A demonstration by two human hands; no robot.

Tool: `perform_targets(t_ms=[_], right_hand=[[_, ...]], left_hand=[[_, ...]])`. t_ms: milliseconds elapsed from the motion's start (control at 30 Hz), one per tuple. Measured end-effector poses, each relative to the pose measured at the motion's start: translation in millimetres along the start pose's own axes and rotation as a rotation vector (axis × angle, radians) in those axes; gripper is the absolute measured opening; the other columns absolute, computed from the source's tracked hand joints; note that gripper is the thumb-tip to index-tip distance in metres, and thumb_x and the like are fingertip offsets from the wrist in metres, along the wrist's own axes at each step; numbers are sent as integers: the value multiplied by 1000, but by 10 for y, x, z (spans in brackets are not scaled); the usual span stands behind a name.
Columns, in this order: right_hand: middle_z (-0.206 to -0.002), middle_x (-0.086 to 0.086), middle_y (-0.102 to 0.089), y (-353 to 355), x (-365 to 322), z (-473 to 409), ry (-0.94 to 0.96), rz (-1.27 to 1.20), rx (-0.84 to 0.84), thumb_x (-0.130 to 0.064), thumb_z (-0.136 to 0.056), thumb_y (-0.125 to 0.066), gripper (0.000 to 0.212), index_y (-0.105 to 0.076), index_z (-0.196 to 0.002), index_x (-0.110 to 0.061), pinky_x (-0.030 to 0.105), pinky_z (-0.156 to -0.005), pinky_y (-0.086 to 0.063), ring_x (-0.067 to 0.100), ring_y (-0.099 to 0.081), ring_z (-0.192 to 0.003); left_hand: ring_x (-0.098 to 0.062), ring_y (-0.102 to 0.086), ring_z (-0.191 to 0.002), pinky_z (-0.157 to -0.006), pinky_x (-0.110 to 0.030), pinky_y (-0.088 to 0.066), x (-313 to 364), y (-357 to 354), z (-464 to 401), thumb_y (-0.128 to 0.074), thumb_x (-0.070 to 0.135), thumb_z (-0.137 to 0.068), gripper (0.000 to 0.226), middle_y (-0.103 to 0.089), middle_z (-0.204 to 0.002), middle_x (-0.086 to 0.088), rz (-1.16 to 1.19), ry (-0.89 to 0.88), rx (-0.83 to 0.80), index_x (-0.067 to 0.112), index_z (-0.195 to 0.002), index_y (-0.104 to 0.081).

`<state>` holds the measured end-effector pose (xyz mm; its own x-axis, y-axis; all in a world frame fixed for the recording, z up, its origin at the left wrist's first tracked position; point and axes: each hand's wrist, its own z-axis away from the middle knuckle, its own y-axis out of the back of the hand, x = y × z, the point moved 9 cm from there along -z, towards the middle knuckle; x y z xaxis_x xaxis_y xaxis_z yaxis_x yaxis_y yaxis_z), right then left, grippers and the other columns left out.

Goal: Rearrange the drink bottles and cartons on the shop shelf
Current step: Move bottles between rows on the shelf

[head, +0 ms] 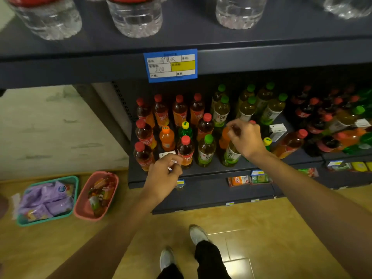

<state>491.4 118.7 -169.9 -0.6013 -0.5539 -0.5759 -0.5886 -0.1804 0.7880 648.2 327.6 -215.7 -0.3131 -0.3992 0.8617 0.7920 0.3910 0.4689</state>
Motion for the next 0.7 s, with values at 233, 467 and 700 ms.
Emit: perform_targets(t_ms=[233, 467, 700], right_hand=[[-87, 8, -67, -391, -31, 19, -14, 63, -162, -15, -89, -62, 20, -65, -107, -8, 25, -70, -47, 19, -61, -77], [-105, 14, -61, -735, -72, -51, 25, 160, -310, -29, -86, -64, 39, -58, -122, -15, 36, -79, -53, 30, -61, -94], [-116, 15, -55, -967, -58, -50, 26, 321, -444, -34, -87, -63, 42, -52, -125, -19, 40, -80, -54, 33, -60, -99]], left_hand=[[-13, -67, -87, -71, -35, -59, -134, 80, 61, -55, 14, -93, 22, -68, -90, 1, 27, 35, 44, 36, -94, -59], [-11, -66, -78, -65, -31, -59, -251, 228, 145, -55, 15, -94, 18, -67, -86, 2, -24, 71, 93, 32, -97, -60], [-12, -63, -66, -64, -32, -59, -307, 281, 174, -55, 15, -93, 17, -68, -90, -1, -62, 109, 133, 25, -104, -63]])
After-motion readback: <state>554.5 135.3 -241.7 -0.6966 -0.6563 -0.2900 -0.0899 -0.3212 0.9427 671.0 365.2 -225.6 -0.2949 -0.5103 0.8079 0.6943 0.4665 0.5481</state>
